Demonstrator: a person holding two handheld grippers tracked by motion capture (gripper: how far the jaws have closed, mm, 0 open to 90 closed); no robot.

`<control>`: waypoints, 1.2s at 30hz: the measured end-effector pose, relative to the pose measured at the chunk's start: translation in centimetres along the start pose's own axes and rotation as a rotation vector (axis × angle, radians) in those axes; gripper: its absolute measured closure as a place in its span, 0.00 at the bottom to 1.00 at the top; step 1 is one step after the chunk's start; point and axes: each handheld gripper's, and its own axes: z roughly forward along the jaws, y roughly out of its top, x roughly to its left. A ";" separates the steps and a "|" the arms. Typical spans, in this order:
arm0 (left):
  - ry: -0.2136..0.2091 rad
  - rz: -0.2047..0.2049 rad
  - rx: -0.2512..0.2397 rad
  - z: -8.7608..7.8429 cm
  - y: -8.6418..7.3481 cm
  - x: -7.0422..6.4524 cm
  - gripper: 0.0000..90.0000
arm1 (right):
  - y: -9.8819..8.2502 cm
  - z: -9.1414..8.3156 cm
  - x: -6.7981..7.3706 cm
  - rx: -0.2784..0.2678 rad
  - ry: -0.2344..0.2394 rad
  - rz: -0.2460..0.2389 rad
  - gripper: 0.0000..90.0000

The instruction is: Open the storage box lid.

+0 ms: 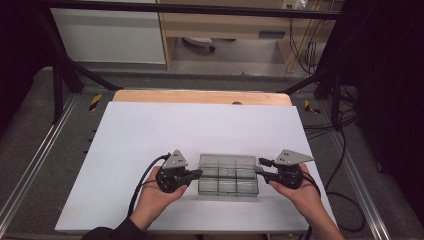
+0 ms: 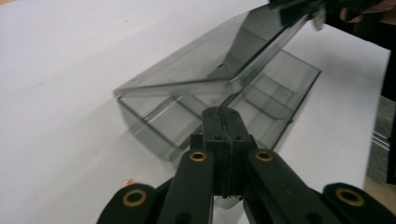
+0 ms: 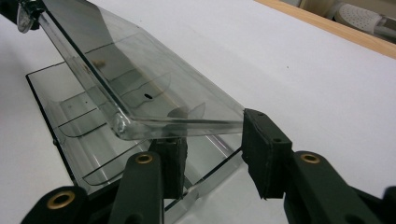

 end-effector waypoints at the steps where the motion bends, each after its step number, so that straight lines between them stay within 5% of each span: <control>1: 0.011 -0.002 0.001 0.0 -0.1 0.2 1.00 | 0.1 0.0 0.0 0.001 0.000 -0.004 0.69; 7: 0.081 0.054 0.032 1.4 0.1 0.9 0.57 | 0.7 -0.1 -0.1 -0.003 0.002 -0.018 0.71; 16: 0.086 0.069 -0.005 3.3 2.2 1.6 0.45 | 1.7 0.0 -0.8 -0.012 0.010 -0.024 0.74; 26: 0.052 0.061 -0.066 4.3 3.5 2.4 0.53 | 2.5 0.6 -1.5 -0.016 0.010 -0.023 0.75; 36: 0.067 0.050 -0.062 4.3 4.2 3.3 0.70 | 3.4 1.2 -2.0 -0.014 -0.003 -0.031 0.78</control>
